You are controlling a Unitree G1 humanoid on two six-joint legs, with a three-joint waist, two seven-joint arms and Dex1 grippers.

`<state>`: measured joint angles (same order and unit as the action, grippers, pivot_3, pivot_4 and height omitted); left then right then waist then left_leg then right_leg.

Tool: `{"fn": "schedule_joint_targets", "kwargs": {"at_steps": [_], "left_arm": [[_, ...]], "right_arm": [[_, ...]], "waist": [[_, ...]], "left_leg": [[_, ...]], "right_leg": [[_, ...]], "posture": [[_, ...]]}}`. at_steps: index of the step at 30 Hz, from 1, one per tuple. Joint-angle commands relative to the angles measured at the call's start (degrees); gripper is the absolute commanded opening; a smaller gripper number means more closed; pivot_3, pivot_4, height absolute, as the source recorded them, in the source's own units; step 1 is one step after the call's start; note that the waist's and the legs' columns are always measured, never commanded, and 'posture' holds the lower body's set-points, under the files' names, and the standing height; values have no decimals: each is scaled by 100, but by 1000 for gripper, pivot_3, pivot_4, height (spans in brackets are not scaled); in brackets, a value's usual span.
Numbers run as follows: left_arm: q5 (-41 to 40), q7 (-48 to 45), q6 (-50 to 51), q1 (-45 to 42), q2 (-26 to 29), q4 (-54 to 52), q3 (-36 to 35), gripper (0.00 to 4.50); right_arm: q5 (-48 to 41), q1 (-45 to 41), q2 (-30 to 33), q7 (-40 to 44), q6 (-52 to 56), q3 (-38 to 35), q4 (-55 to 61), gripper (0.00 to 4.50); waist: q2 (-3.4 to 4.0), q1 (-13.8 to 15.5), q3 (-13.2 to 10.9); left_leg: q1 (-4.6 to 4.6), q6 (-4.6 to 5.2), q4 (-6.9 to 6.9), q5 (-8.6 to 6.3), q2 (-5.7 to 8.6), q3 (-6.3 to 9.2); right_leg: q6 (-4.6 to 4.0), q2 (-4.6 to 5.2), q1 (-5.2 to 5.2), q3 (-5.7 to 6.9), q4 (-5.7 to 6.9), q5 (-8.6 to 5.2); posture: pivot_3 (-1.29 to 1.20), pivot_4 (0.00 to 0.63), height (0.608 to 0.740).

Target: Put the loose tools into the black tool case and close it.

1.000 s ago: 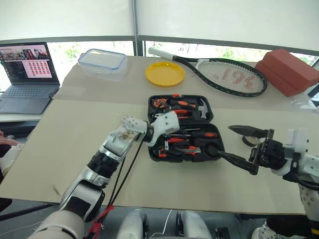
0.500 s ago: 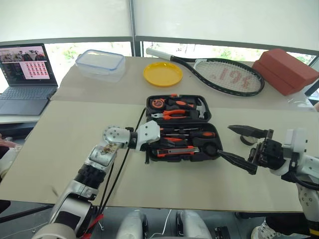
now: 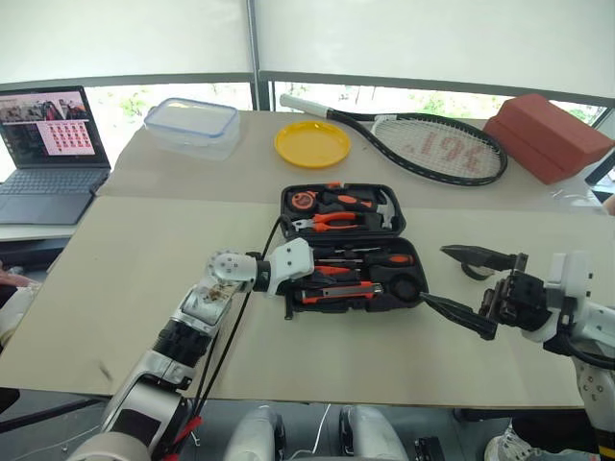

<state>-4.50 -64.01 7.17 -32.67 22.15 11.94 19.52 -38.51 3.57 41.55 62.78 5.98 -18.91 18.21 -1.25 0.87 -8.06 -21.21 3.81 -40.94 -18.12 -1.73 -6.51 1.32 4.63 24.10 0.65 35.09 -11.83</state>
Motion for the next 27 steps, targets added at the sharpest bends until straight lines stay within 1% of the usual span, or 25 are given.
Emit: {"fn": "schedule_joint_targets", "kwargs": {"at_steps": [1, 2, 3, 5, 6, 8, 10, 13, 14, 16, 17, 18, 19, 20, 22, 23, 24, 25, 26, 27], "left_arm": [[429, -244, 845, 46, -6, 207, 730, 41], [443, -267, 967, 21, -10, 207, 789, 41], [501, -264, 1386, -35, -13, 229, 906, 41], [629, -319, 1807, -72, -32, 324, 1155, 41], [664, -267, 1780, -74, -77, 388, 1182, 41], [619, 121, 1584, -74, -256, 508, 936, 41], [424, 156, 1623, -44, -283, 436, 684, 41], [258, 141, 894, 95, -235, 345, 372, 41], [69, 197, 331, 130, -338, 340, 105, 41], [-574, 228, -168, 137, -544, 157, -606, 41], [-967, 32, -434, 156, -576, -11, -918, 41], [-1450, -260, -270, 206, -522, -297, -1178, 286], [-1720, -357, -149, 236, -402, -499, -1403, 574], [-1905, -446, -45, 273, -278, -658, -1556, 692], [-2121, -447, 229, 362, 19, -917, -1790, 1565], [-2211, -409, 404, 477, 238, -1068, -1946, 1917], [-2314, -332, 663, 607, 443, -1204, -2101, 2194], [-2418, -319, 881, 763, 652, -1321, -2234, 2613], [-2436, -374, 945, 949, 868, -1407, -2333, 2926], [-2434, -528, 840, 1192, 1094, -1494, -2439, 3134]], "right_arm": [[-53, -23, -13, -28, -46, -154, 104, 4500], [-48, -33, -15, -28, -48, -145, 95, 4500], [-38, -61, -21, -34, -52, -126, 79, 4500], [-14, -123, -42, -59, -62, -80, 68, 4500], [-2, -147, -53, -72, -66, -65, 72, 4500], [13, -166, -75, -98, -78, -72, 78, 4500], [16, -154, -77, -120, -78, -105, 81, 4500], [51, -109, -80, -158, -106, -167, 70, 4500], [78, -98, -85, -191, -122, -199, 51, 4500], [50, -65, -94, -284, -106, -352, -17, 4500], [17, -41, -104, -342, -87, -453, -58, 4500], [-20, 2, -102, -374, -59, -560, -112, 4500], [-12, 72, -95, -368, -75, -681, -202, 4500], [12, 142, -85, -348, -92, -773, -281, 4500], [106, 316, -57, -266, -171, -950, -470, 4500], [165, 424, -82, -280, -241, -1084, -627, 4500], [204, 515, -121, -332, -303, -1239, -811, 4500], [241, 576, -178, -456, -368, -1399, -986, 4500], [260, 636, -235, -590, -403, -1550, -1132, 4500], [347, 743, -259, -642, -495, -1664, -1271, 4500]], "waist": [[1, 17, 15], [1, 25, 23], [1, 34, 31], [-1, 40, 41], [-2, 43, 52], [12, 56, 82], [25, 90, 92], [23, 83, 92], [23, 66, 92], [25, 39, 92], [24, 28, 90], [19, 13, 75], [16, 3, 69], [16, -7, 67], [18, -17, 63], [20, -21, 63], [23, -24, 62], [25, -26, 61], [26, -30, 60], [27, -35, 60]], "left_leg": [[1, 0, 0, 0, 0, 0], [3, 1, 0, 0, 1, 1], [6, 2, -1, -1, 2, 1], [8, 6, -1, -4, 2, 1], [9, 7, -1, -4, 3, 0], [15, 10, -1, -6, 3, 1], [25, 14, -1, -9, 5, 2], [38, 22, -2, -13, 7, 2], [37, 22, -1, -14, 6, 2], [35, 21, 3, -13, 5, 2], [23, 19, 3, -12, 4, 2], [2, 16, 2, -10, 4, 0], [-17, 7, 0, -4, 4, 1], [-19, 3, 0, -2, 1, 1], [-16, -9, 4, 5, -1, 2], [-4, -9, 9, 5, -1, 2], [1, -8, 12, 5, -1, 2], [3, -7, 15, 4, 0, 2], [4, -5, 16, 3, 0, 1], [5, -2, 17, 1, 0, -1]], "right_leg": [[0, 0, -2, 1, -1, 0], [0, 0, -7, 1, -2, 0], [0, 0, -10, 1, -3, 0], [0, 0, -14, 0, -4, -1], [0, 0, -15, 0, -5, -1], [1, 0, -23, 0, -8, -1], [2, 5, -40, 2, -12, -3], [1, 16, -52, 4, -11, -3], [1, 17, -51, 2, -11, -3], [1, 20, -43, 1, -8, -3], [0, 24, -24, 1, -3, -3], [0, 25, 3, -1, 3, -1], [-2, 25, 22, 2, 10, 2], [-2, 25, 25, 6, 15, 2], [-3, 21, 24, 9, 16, 1], [-5, 17, 15, 8, 14, 0], [-4, 16, 11, 6, 12, 0], [-4, 15, 8, 5, 8, 0], [-4, 15, 6, 5, 7, -1], [-3, 15, 6, 3, 4, -1]], "posture": [[0, 150, 740], [0, 150, 740], [0, 150, 740], [0, 150, 740], [0, 150, 740], [0, 150, 740], [0, 150, 740], [0, 150, 740], [0, 150, 740], [0, 150, 740], [0, 150, 740], [0, 150, 740], [0, 150, 740], [0, 150, 740], [0, 150, 740], [0, 150, 740], [0, 150, 740], [0, 150, 740], [0, 150, 740], [0, 150, 740]]}}
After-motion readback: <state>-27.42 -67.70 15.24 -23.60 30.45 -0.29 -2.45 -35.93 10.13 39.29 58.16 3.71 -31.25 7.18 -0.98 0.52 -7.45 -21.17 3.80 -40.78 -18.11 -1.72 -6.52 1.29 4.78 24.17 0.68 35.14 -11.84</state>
